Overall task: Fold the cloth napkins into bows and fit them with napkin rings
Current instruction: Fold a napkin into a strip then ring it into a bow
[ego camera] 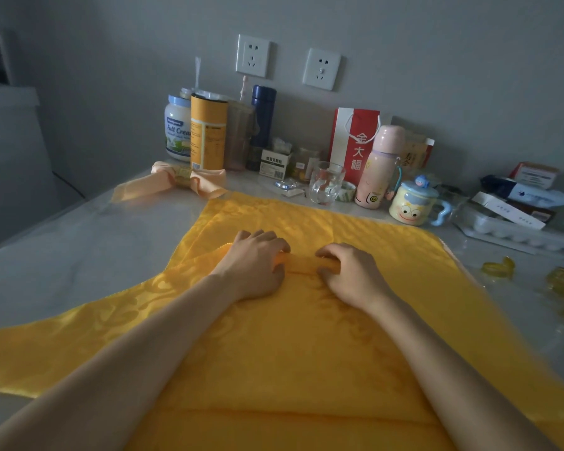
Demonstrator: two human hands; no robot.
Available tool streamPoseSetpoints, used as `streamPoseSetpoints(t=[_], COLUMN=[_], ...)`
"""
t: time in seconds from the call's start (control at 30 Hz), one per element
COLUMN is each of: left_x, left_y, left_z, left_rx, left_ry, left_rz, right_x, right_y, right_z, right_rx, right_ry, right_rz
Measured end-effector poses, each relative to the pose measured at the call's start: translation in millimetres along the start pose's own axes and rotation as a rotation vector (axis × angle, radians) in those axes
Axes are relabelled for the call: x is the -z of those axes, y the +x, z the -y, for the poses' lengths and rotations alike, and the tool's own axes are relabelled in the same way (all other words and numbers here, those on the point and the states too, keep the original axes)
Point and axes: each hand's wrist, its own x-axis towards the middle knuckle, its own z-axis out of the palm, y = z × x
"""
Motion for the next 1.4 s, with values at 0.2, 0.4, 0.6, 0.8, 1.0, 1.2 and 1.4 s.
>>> streamPoseSetpoints(t=[0.2, 0.4, 0.6, 0.8, 1.0, 1.2, 1.4], left_x=[-1.1, 1.2, 4.9, 2.3, -0.9, 1.2, 8.5], left_y=[-2.5, -6.7, -13.8, -16.0, -15.7, -15.7, -23.4], left_z=[2.2, -2.9, -15.1, -16.5, -17.1, -12.4, -14.6], left_rx=[-0.007, -0.015, 0.019, 0.117, 0.171, 0.191, 0.186], left_ry=[-0.022, 0.035, 0.024, -0.018, 0.074, -0.003, -0.141], left_rz=[-0.028, -0.125, -0.004, 0.059, 0.281, 0.344, 0.183], right_x=[0.6, -4.7, -0.1, -2.2, -17.5, -15.7, 0.4], right_y=[-4.2, -10.8, -16.4, -17.0, -15.2, -13.9, -27.2], right_z=[-3.2, 9.1, 20.3, 26.3, 28.5, 22.9, 22.3], right_rx=[0.034, 0.15, 0.107, 0.125, 0.124, 0.009, 0.015], right_ry=[0.018, -0.228, -0.323, -0.264, -0.15, -0.136, -0.076], right_rz=[-0.103, -0.157, 0.004, -0.052, 0.335, 0.382, 0.11])
